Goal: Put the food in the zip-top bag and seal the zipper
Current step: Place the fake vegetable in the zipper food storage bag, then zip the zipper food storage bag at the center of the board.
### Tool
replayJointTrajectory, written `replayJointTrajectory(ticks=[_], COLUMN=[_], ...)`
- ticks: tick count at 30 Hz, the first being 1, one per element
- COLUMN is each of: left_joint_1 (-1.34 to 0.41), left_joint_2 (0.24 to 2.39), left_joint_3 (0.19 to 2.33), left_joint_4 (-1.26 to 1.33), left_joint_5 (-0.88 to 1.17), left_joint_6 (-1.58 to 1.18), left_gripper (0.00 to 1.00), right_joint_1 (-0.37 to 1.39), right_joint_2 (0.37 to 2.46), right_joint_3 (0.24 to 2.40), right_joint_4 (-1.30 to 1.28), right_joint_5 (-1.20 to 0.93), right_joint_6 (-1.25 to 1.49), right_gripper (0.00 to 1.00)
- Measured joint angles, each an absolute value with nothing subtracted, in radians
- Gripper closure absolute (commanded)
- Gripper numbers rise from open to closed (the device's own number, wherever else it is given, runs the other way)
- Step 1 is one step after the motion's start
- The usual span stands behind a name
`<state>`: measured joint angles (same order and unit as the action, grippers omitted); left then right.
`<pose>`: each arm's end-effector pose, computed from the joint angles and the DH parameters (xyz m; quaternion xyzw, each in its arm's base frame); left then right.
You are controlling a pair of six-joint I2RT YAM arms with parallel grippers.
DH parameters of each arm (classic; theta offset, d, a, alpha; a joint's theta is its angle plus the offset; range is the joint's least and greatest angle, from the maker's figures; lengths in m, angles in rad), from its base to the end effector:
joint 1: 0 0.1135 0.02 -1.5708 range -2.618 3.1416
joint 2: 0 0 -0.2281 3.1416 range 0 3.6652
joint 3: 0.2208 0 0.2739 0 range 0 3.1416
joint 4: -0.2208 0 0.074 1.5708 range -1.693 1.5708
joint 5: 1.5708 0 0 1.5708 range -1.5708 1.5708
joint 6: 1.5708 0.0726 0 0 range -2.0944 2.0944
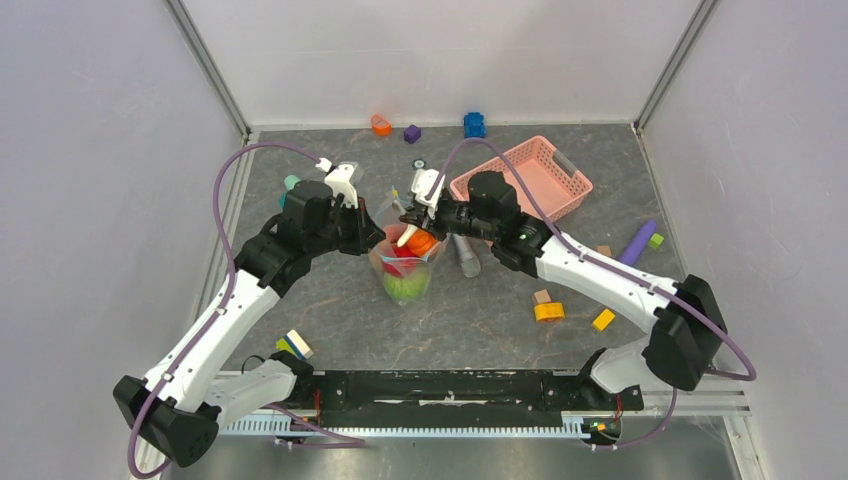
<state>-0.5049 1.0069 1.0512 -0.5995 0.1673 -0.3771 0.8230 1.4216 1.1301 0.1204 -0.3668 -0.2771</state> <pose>0.2446 -0.1490 0.3013 0.0962 0.8664 -0.2729 0.4070 0.2522 0.3103 0.2956 -0.4933 0.5798 0.3051 0.5723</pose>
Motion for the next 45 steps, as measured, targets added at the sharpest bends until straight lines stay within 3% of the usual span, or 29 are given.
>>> replayJointTrajectory(ticks=[6, 13, 21, 29, 35, 40, 42, 45], left_joint_1=[-0.505, -0.505, -0.505, -0.505, -0.505, -0.505, -0.505, -0.505], left_joint_2=[1.007, 1.007, 1.007, 1.007, 1.007, 1.008, 1.01, 1.012], left_joint_3=[1.051, 1.051, 1.051, 1.051, 1.052, 1.054, 1.054, 1.053], left_joint_4=[-0.599, -0.599, -0.599, -0.599, -0.599, -0.599, -0.596, -0.587], left_joint_5=[0.167, 0.167, 0.166, 0.158, 0.137, 0.113, 0.106, 0.105], left_joint_6=[-0.377, -0.377, -0.377, -0.377, -0.377, -0.398, -0.414, -0.429], left_gripper=[0.97, 0.97, 0.97, 0.97, 0.96, 0.96, 0.96, 0.96], right_joint_1=[0.823, 0.825, 0.825, 0.826, 0.82, 0.762, 0.737, 0.723], right_joint_2=[1.495, 1.581, 1.572, 1.404, 1.271, 1.334, 1.375, 1.423], right_joint_3=[1.131, 1.132, 1.156, 1.143, 1.066, 1.056, 1.056, 1.056], right_joint_4=[0.128, 0.142, 0.138, 0.093, 0.104, 0.072, 0.055, 0.033], right_joint_5=[-0.369, -0.382, -0.348, -0.234, -0.013, 0.044, 0.044, 0.041], right_joint_6=[-0.293, -0.259, -0.235, -0.209, -0.17, -0.1, -0.075, -0.058], right_gripper=[0.89, 0.48, 0.31, 0.11, 0.12, 0.22, 0.33, 0.6])
